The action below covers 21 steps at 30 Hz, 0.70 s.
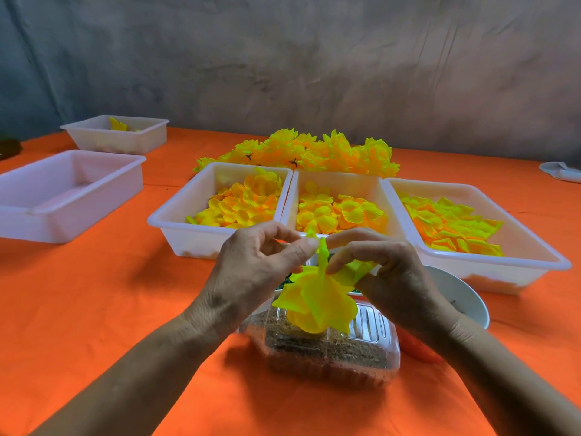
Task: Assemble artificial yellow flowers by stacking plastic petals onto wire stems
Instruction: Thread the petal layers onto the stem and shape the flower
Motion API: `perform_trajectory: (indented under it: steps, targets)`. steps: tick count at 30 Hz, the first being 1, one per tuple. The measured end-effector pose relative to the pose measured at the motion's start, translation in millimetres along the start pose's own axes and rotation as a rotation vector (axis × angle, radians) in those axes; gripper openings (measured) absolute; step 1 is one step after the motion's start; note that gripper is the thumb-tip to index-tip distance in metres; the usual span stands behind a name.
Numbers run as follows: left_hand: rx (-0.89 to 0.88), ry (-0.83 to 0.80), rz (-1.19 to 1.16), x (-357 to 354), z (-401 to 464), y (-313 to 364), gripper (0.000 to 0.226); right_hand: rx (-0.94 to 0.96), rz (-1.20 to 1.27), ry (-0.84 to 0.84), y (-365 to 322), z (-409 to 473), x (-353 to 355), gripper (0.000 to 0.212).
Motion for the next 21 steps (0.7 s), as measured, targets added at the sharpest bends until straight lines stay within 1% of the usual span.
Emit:
perform_trajectory:
  steps: [1,3,5,7,9,12,13,17,21]
  targets:
    - [0.005,-0.001,-0.004,-1,-1,1,0.033,-0.005,0.003,0.000,1,0,0,0.024]
    - [-0.010,0.022,0.010,2,-3,5,0.044,-0.008,0.009,0.000,2,-1,0,0.023]
    - [-0.039,0.042,0.101,5,-5,12,0.058,0.000,0.008,0.002,2,-1,0,0.022]
    - [-0.049,0.038,0.174,3,-8,17,0.063,0.014,0.012,0.003,1,-1,0,0.022]
    - [-0.057,0.043,0.208,1,-9,17,0.056,0.030,0.017,0.010,0,-1,0,0.018]
    - [-0.025,0.069,0.149,2,-6,9,0.022,0.018,0.032,0.019,1,-1,0,0.018]
    - [0.008,0.074,0.107,2,-6,4,0.018,0.019,0.034,0.016,1,-2,0,0.017]
    - [0.116,0.027,-0.098,-5,-5,-13,0.020,0.051,0.001,-0.006,-3,-3,-2,0.012]
    - [0.139,0.020,-0.154,-7,-4,-17,0.019,0.139,-0.079,0.004,-12,-4,-1,0.011]
Point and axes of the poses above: each hand's wrist, its own z-axis towards the middle knuckle, its own x-axis out of the back of the hand, y = z × x, the point moved 10 cm from there along z, towards the middle knuckle, and after that the axes turned 1 degree about -y, right-handed, at the moved point
